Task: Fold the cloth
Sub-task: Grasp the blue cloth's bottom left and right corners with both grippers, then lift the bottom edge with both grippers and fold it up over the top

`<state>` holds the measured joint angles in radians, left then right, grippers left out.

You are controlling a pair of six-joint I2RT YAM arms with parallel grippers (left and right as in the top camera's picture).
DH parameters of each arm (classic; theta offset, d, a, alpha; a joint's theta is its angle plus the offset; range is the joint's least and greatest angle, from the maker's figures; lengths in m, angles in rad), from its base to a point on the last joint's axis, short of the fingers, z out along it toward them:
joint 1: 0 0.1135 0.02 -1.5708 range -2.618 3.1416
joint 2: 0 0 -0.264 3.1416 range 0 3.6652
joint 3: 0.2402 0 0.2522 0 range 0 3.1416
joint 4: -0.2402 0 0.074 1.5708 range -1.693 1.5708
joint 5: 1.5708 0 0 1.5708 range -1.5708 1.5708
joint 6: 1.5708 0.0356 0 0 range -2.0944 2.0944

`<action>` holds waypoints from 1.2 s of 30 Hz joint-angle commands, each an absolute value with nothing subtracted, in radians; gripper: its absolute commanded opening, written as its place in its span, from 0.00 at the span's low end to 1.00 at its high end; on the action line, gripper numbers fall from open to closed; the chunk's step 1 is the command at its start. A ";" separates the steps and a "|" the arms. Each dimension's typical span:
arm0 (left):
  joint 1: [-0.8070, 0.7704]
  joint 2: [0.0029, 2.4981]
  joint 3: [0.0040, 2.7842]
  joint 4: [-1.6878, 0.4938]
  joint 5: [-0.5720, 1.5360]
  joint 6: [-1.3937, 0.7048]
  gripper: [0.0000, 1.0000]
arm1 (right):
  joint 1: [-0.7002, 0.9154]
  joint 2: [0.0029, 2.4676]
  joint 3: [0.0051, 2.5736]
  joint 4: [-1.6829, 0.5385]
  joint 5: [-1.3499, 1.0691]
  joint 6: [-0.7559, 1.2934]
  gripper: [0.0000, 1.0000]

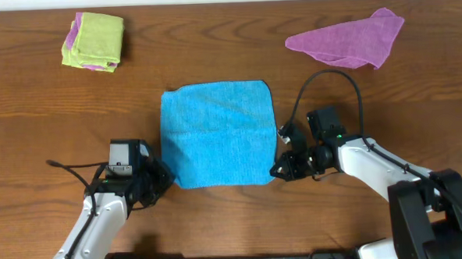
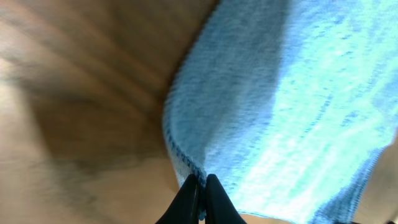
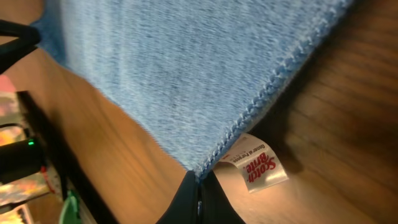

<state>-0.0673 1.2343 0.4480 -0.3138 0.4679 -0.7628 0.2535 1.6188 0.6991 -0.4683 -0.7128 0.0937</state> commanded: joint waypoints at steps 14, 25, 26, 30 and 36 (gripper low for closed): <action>-0.064 1.242 0.655 -0.204 0.377 -0.750 0.06 | 0.203 1.623 0.943 -0.505 -0.683 0.162 0.01; -0.063 1.472 0.712 -0.015 0.419 -0.785 0.06 | 0.154 1.679 0.974 -0.365 -0.640 0.251 0.01; -0.058 1.492 0.733 -0.016 0.419 -0.781 0.06 | 0.154 1.714 0.997 -0.362 -0.647 0.255 0.01; -0.015 1.543 0.792 -0.018 0.416 -0.762 0.06 | 0.154 1.834 1.113 -0.364 -0.685 0.258 0.01; 0.066 1.630 0.896 -0.017 0.437 -0.743 0.06 | 0.154 1.959 1.306 -0.372 -0.684 0.281 0.01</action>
<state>0.0364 1.5845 0.8375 -0.0177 0.4206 -0.7753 0.1608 1.9270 1.2247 -0.3695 -0.6636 0.2573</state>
